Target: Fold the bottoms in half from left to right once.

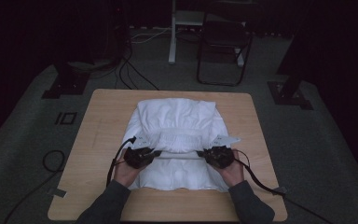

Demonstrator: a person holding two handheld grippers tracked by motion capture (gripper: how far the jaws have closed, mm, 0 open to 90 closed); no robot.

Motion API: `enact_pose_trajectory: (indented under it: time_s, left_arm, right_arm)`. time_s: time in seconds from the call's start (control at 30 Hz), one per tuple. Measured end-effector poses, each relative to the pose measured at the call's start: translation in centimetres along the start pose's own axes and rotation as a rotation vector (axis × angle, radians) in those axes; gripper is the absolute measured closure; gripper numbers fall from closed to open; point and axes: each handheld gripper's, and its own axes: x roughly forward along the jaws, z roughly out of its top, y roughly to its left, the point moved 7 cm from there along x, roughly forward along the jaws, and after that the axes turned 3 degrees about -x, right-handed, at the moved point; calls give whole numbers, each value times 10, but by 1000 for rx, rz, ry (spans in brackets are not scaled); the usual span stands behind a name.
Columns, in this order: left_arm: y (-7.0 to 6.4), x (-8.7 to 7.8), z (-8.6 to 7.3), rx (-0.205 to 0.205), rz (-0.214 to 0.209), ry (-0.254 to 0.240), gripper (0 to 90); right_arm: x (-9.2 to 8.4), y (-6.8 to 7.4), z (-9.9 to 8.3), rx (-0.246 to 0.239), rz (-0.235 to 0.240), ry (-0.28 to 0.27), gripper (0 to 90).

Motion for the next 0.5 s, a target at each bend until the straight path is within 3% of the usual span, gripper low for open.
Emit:
enact_pose_trajectory:
  time_s: [0.07,0.1,0.13,0.2,0.27,0.3,0.33,0.37,0.4,0.43,0.47,0.5]
  left_arm:
    - [3,14,-15,-13,0,44,831]
    - [3,14,-15,-13,0,44,821]
    - [6,29,-30,-43,-4,95,789]
    - [6,28,-30,-71,-27,81,723]
    - [6,18,-23,-77,-24,58,617]
    - [6,18,-23,-77,-24,58,593]
    - [6,6,-15,-78,-34,18,575]
    - [6,6,-15,-78,-34,18,568]
    - [10,-8,-6,-90,-35,-33,568]
    - [10,-8,-6,-90,-35,-33,571]
    - [14,-15,-1,-98,-25,-57,607]
    - [19,-18,2,-107,-13,-65,607]
  right_arm:
    - [13,1,-21,32,13,50,834]
    - [20,1,-30,52,20,70,831]
    - [29,0,-43,73,22,98,811]
    - [32,-1,-47,104,38,100,740]
    - [28,-1,-44,131,66,89,626]
    - [28,-1,-44,131,66,89,626]
    - [17,-1,-39,114,64,68,486]
    - [12,-2,-36,110,65,53,465]
    - [3,-2,-32,116,71,18,454]
    - [3,-2,-32,116,71,18,454]
    - [-11,-6,-24,140,80,-51,460]
    - [-11,-6,-24,140,80,-51,460]
